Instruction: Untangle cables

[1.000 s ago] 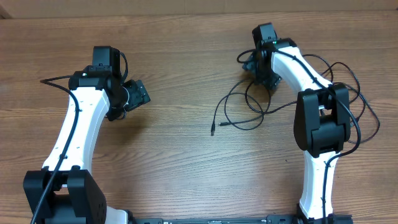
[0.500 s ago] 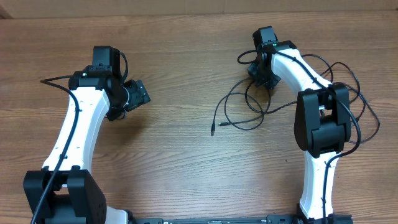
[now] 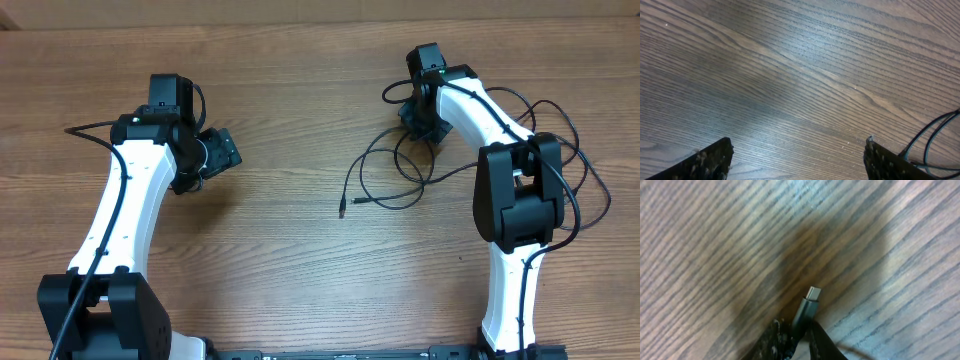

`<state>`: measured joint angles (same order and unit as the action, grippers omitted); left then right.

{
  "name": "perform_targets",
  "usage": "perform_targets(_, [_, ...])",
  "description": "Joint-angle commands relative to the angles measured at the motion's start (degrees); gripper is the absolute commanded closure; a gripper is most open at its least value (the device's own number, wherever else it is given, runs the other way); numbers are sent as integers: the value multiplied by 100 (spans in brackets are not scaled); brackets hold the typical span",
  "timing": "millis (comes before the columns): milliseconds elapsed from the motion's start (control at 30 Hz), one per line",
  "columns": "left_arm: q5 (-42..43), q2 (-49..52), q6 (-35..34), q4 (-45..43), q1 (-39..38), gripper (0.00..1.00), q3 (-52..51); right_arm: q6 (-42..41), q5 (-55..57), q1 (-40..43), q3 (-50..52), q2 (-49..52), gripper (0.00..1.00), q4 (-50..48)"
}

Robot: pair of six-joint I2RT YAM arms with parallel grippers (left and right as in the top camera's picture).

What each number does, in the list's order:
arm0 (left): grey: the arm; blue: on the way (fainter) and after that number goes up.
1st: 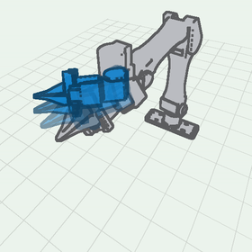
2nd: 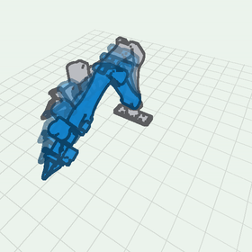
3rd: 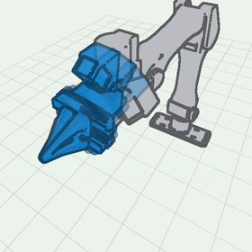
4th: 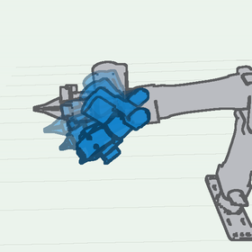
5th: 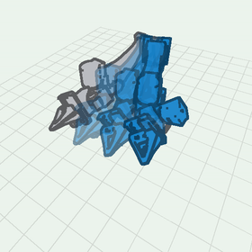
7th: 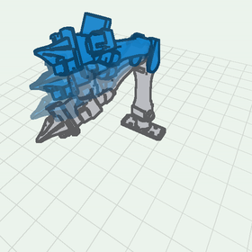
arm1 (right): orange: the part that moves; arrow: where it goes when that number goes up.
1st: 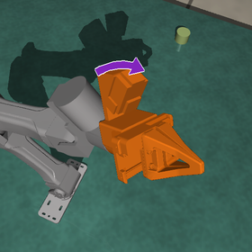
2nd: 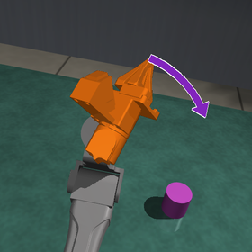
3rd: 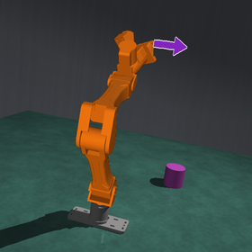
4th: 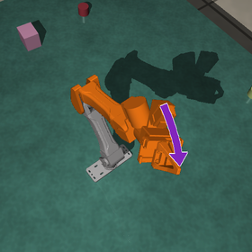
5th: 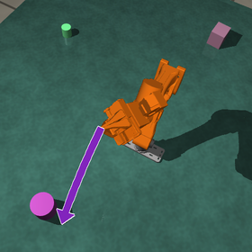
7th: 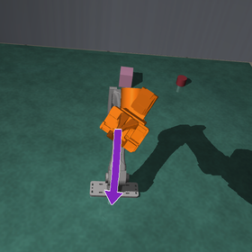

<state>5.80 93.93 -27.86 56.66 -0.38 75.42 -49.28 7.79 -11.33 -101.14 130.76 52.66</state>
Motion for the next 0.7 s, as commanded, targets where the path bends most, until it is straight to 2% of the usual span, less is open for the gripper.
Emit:
perform_targets(0, [66, -31, 90, 13, -2, 17, 131, 2, -120, -15, -127, -109, 85, 46])
perform_targets(133, [66, -31, 90, 11, -2, 17, 131, 26, 107, -15, -208, -328, 96, 61])
perform_targets(400, [66, -31, 90, 11, -2, 16, 131, 151, 345, 264, -210, -990, 96, 149])
perform_targets(667, [63, -31, 90, 7, -2, 16, 131, 1010, 1172, 1150, -212, -2190, 96, 332])
